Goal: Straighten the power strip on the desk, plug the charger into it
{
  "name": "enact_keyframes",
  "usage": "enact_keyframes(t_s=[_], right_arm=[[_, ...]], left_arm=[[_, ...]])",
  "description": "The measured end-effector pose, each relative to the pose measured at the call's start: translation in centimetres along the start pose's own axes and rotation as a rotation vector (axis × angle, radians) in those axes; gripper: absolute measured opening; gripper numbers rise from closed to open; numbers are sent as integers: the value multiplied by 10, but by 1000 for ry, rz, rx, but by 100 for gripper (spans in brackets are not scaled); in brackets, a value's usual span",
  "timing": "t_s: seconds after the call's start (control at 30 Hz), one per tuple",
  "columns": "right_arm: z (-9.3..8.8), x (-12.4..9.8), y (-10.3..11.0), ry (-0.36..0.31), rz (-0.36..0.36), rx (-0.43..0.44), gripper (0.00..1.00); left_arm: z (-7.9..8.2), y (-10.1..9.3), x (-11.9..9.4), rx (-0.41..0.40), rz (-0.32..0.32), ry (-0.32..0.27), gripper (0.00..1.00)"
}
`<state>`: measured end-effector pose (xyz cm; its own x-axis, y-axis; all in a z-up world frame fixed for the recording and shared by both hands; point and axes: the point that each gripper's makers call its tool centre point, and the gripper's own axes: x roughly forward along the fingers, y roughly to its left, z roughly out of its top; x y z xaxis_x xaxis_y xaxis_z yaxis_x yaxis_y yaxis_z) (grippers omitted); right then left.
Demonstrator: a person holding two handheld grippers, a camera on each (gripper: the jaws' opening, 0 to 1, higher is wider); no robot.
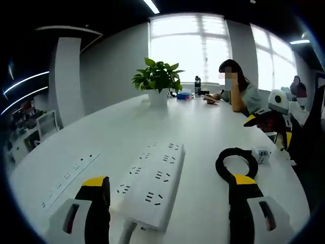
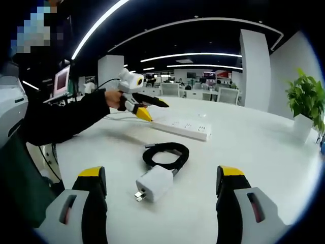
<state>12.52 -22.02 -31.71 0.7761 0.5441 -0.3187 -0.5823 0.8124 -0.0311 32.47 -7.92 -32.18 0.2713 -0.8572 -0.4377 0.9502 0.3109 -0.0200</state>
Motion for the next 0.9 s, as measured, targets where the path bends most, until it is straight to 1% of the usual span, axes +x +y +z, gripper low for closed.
enact_keyframes(t_s=[0.17,0.23,0.4,0.47,0.6,0.7,0.8,0.9], right_arm=[[1,0,0,-1,1,-2,90],[1,0,0,-2,1,-3,90],[1,2,1,5,5,-8,90],[3,2,1,3,8,-11,90],[3,1,-1,3,4,-14,90],[3,1,-1,4,3,-15,90],[3,1,-1,5,5,-17,90],[3,1,0,6,6,-18,90]], left_arm=[[-4,-2,-7,-9,9,-2,99],[-4,1,-9,-14,33,-6,99],[-3,4,-14,-12,55,-5,99],[-4,3,-16,-15,58,-5,99],[-7,2,-22,-9,86,-3,99],[-8,0,-27,-8,91,-6,99],[-7,-1,-33,-8,102,-24,99],[-13,-2,-38,-26,100,-17,99]])
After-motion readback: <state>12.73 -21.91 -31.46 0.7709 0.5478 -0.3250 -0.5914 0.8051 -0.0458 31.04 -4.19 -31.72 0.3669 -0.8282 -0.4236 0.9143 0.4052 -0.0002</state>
